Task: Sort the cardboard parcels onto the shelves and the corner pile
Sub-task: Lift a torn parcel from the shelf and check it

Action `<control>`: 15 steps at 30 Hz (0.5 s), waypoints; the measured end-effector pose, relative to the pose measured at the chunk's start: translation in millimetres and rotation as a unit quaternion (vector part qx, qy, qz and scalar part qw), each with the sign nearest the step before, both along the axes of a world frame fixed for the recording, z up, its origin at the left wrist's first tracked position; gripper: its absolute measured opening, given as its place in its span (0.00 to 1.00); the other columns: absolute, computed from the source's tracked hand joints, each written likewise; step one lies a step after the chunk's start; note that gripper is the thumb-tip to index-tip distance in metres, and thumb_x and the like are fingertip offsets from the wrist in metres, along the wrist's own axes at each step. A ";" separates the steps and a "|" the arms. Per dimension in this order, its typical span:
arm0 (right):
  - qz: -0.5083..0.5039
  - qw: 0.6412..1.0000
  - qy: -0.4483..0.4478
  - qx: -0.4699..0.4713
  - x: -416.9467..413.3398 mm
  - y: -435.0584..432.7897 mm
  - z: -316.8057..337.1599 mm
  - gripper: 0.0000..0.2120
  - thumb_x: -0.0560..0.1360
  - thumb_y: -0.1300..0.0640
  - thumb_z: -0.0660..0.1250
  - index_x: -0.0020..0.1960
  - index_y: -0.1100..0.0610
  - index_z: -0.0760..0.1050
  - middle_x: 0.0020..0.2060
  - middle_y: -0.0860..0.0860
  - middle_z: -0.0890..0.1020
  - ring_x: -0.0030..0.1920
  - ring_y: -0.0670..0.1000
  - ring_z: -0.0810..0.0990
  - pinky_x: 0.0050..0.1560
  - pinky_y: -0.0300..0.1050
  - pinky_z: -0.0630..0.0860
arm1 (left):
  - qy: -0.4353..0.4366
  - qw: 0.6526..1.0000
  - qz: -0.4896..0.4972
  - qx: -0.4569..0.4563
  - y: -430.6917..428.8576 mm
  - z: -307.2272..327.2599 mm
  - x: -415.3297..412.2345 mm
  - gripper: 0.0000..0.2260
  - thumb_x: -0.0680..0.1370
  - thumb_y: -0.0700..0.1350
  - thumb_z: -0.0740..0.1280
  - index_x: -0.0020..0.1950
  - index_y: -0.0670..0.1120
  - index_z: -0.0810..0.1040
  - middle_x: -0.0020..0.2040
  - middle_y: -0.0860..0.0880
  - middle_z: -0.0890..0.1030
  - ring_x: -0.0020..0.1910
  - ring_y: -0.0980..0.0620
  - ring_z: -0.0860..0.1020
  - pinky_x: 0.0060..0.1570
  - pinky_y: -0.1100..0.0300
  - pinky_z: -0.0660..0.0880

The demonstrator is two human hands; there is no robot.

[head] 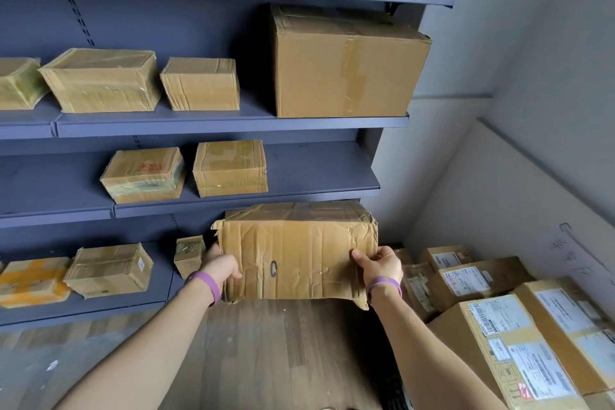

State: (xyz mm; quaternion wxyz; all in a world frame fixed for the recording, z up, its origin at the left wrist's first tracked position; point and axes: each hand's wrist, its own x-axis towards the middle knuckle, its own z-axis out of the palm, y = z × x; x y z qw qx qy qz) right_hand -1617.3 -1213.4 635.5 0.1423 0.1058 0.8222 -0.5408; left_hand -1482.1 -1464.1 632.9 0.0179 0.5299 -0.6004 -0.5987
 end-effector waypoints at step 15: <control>0.018 0.993 0.104 0.047 48.6 -42.6 43.0 0.07 0.77 0.52 0.70 0.49 0.53 0.74 0.41 0.50 0.80 0.46 0.55 0.78 0.47 0.42 0.68 | 0.150 0.980 -0.102 0.080 113.7 70.8 -58.9 0.57 0.68 0.57 0.79 0.81 0.49 0.40 0.78 0.44 0.60 0.72 0.41 0.68 0.65 0.38 0.71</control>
